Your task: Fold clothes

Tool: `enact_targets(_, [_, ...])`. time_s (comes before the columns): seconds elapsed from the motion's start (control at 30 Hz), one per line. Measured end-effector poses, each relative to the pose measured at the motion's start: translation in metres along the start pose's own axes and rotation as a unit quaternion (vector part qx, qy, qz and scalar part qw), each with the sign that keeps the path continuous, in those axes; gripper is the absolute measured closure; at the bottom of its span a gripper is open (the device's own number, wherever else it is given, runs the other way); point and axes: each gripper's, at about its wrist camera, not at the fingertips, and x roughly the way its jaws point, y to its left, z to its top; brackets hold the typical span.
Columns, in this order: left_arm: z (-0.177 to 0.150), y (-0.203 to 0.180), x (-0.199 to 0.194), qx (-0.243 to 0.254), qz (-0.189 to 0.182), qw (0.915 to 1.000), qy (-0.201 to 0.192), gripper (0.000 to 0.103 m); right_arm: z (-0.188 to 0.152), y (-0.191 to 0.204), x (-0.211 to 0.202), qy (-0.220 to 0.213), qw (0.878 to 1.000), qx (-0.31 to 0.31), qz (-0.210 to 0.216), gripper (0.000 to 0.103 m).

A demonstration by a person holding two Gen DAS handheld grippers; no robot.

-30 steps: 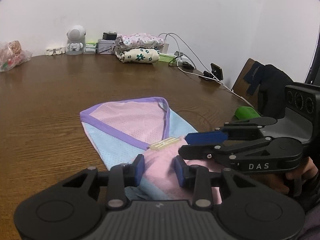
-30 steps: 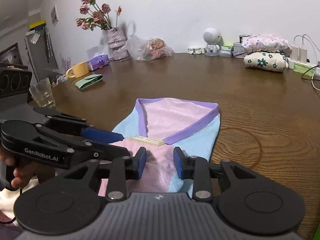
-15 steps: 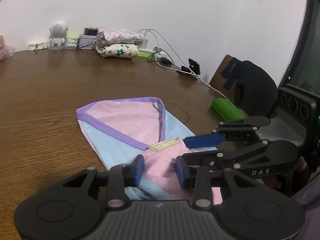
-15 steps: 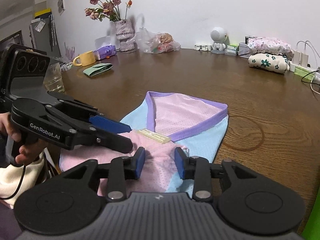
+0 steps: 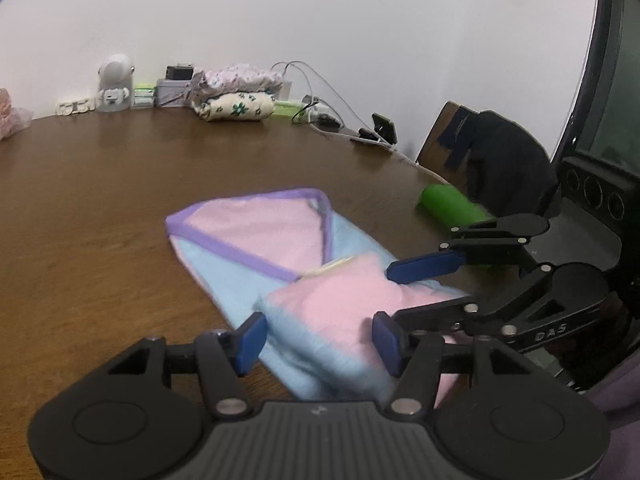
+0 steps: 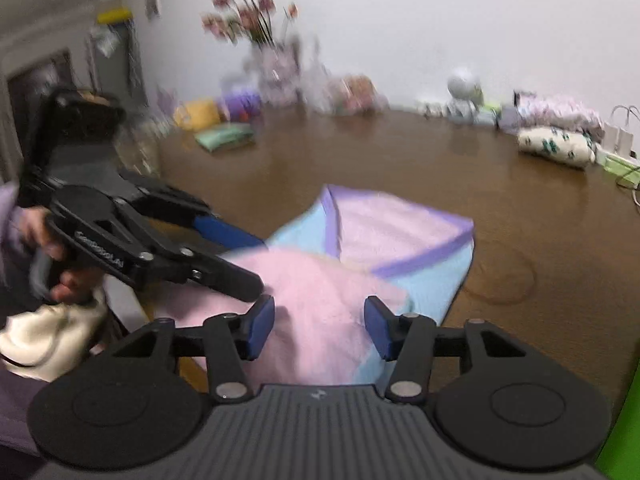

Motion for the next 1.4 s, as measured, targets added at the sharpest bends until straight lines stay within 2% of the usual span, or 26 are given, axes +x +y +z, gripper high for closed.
enact_targets(0.1, [-0.002, -0.001, 0.003, 0.027, 0.022, 0.9993, -0.014, 0.045, 0.0, -0.001, 0.005, 0.004, 1.0, 0.011, -0.008, 0.052])
enact_targets(0.17, [0.002, 0.005, -0.005, 0.0, 0.024, 0.9996, -0.015, 0.047, 0.001, 0.002, 0.006, 0.006, 1.0, 0.005, -0.019, 0.052])
enact_targets(0.2, [0.004, 0.008, -0.01, -0.018, 0.023, 0.9994, -0.016, 0.052, 0.002, 0.005, 0.004, 0.006, 1.0, 0.003, -0.024, 0.052])
enact_targets(0.23, [0.006, 0.01, -0.02, -0.035, 0.017, 0.999, -0.023, 0.053, 0.002, 0.007, -0.004, -0.007, 1.0, -0.003, -0.017, 0.053])
enact_targets(0.3, [0.004, 0.007, -0.046, -0.045, -0.033, 0.9971, -0.051, 0.053, 0.001, 0.011, -0.02, -0.033, 0.999, -0.013, -0.002, 0.054])
enact_targets(0.37, [-0.003, -0.004, -0.063, -0.033, -0.084, 0.9936, -0.068, 0.053, -0.005, 0.011, -0.034, -0.062, 0.997, -0.014, 0.038, 0.054])
enact_targets(0.4, [-0.006, -0.011, -0.063, -0.03, -0.092, 0.9934, -0.062, 0.056, -0.009, 0.01, -0.036, -0.063, 0.997, -0.01, 0.049, 0.054])
enact_targets(0.43, [-0.01, -0.016, -0.058, -0.022, -0.087, 0.9948, -0.047, 0.065, -0.012, 0.01, -0.034, -0.05, 0.997, -0.011, 0.052, 0.06])
enact_targets(0.47, [-0.014, -0.022, -0.05, -0.011, -0.076, 0.9966, -0.028, 0.072, -0.015, 0.009, -0.032, -0.037, 0.998, -0.011, 0.054, 0.066])
enact_targets(0.5, [-0.019, -0.027, -0.042, 0.0, -0.066, 0.9978, -0.008, 0.083, -0.017, 0.009, -0.03, -0.03, 0.998, -0.011, 0.052, 0.069])
enact_targets(0.53, [-0.023, -0.03, -0.035, 0.008, -0.051, 0.9987, 0.006, 0.085, -0.02, 0.01, -0.028, -0.024, 0.998, -0.012, 0.049, 0.069])
enact_targets(0.7, [-0.031, -0.024, -0.035, 0.024, -0.045, 0.9987, -0.003, 0.085, -0.026, 0.014, -0.019, -0.018, 0.999, -0.009, 0.033, 0.068])
enact_targets(0.8, [-0.033, -0.009, -0.04, 0.018, -0.059, 0.9981, -0.003, 0.085, -0.025, 0.014, -0.011, -0.018, 0.999, 0.013, 0.039, 0.067])
enact_targets(0.87, [-0.027, 0.002, -0.044, -0.006, -0.075, 0.9971, 0.003, 0.085, -0.015, 0.011, -0.012, -0.013, 0.999, 0.018, 0.04, 0.067])
enact_targets(0.9, [-0.02, 0.008, -0.042, -0.016, -0.07, 0.9974, 0.001, 0.08, -0.011, 0.01, -0.012, -0.01, 0.999, 0.02, 0.04, 0.066])
enact_targets(0.93, [-0.012, 0.015, -0.036, -0.025, -0.052, 0.9983, 0.001, 0.06, -0.005, 0.008, -0.013, -0.009, 0.999, 0.023, 0.04, 0.065])
enact_targets(0.97, [-0.003, 0.022, -0.03, -0.033, -0.035, 0.9989, 0.0, 0.044, 0.003, 0.0, -0.018, -0.028, 0.999, 0.034, 0.03, 0.057])
enact_targets(1.0, [0.005, 0.028, -0.023, -0.041, -0.018, 0.999, -0.001, 0.021, 0.012, -0.008, -0.022, -0.046, 0.998, 0.045, 0.019, 0.04])
enact_targets(1.03, [0.013, 0.035, -0.017, -0.049, 0.0, 0.9988, -0.002, 0.024, 0.02, -0.019, -0.022, -0.062, 0.996, 0.067, -0.006, 0.036])
enact_targets(1.07, [0.022, 0.042, -0.011, -0.057, 0.017, 0.9982, -0.003, 0.026, 0.029, -0.034, -0.013, -0.059, 0.993, 0.095, -0.038, 0.036])
enact_targets(1.17, [0.047, 0.062, 0.008, -0.081, 0.069, 0.9942, -0.005, 0.029, 0.049, -0.066, 0.02, -0.02, 0.979, 0.161, -0.12, 0.048])
enact_targets(1.27, [0.069, 0.075, 0.028, -0.093, 0.121, 0.9883, -0.001, 0.036, 0.057, -0.074, 0.049, 0.005, 0.977, 0.172, -0.129, 0.059])
enact_targets(1.37, [0.078, 0.061, 0.05, -0.048, 0.155, 0.9865, 0.02, 0.049, 0.054, -0.074, 0.061, 0.01, 0.976, 0.164, -0.143, 0.065])
enact_targets(1.4, [0.079, 0.057, 0.053, -0.036, 0.156, 0.9868, 0.022, 0.06, 0.051, -0.077, 0.061, 0.01, 0.976, 0.168, -0.138, 0.075])
